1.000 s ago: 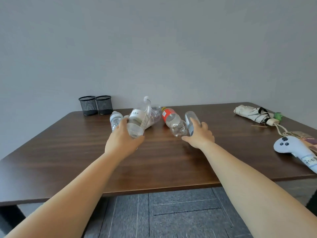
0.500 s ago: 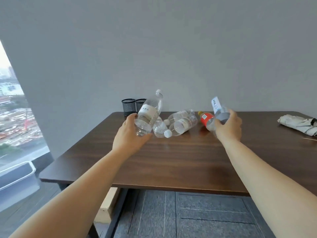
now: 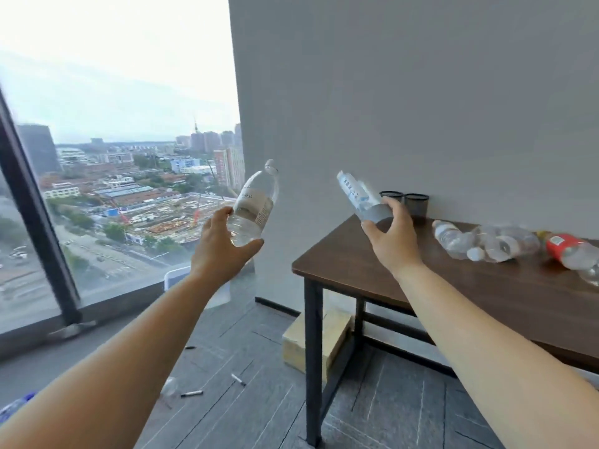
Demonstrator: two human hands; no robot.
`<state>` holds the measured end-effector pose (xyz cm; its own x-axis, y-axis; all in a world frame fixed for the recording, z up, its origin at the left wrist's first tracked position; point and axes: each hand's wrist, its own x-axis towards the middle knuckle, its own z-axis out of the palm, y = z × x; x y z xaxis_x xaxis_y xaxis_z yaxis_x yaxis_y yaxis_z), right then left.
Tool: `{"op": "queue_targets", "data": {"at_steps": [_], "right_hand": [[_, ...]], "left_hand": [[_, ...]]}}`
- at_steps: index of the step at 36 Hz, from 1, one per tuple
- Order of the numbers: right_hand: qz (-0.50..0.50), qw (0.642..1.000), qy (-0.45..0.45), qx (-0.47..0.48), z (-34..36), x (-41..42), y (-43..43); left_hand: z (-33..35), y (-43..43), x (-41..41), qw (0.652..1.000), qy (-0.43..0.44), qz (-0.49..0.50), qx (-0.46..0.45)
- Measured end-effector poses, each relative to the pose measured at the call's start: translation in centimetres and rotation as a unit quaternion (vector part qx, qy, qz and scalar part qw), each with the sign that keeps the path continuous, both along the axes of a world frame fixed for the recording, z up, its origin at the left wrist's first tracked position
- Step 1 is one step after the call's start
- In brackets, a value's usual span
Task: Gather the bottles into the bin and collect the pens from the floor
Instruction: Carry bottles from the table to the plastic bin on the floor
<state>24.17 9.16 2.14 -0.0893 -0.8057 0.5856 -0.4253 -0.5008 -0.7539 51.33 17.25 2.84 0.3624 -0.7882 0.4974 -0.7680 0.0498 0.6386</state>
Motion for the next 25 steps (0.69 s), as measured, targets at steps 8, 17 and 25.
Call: {"op": "queue_targets", "data": {"at_steps": [8,17,25], "right_hand": [[0.112,0.993,0.008,0.029,-1.5,9.2,2.5],[0.195,0.977,0.02,0.078,-6.5,20.0,-1.9],[0.214,0.968,0.039,0.126,-12.8,31.3,-7.7]], "left_hand": [[-2.1,6.9,7.1,0.996,0.012,0.088,0.009],[-6.7,5.4,14.8,0.985,0.033,0.167,0.011],[-12.3,0.7,23.9,0.971,0.008,0.234,0.038]]}}
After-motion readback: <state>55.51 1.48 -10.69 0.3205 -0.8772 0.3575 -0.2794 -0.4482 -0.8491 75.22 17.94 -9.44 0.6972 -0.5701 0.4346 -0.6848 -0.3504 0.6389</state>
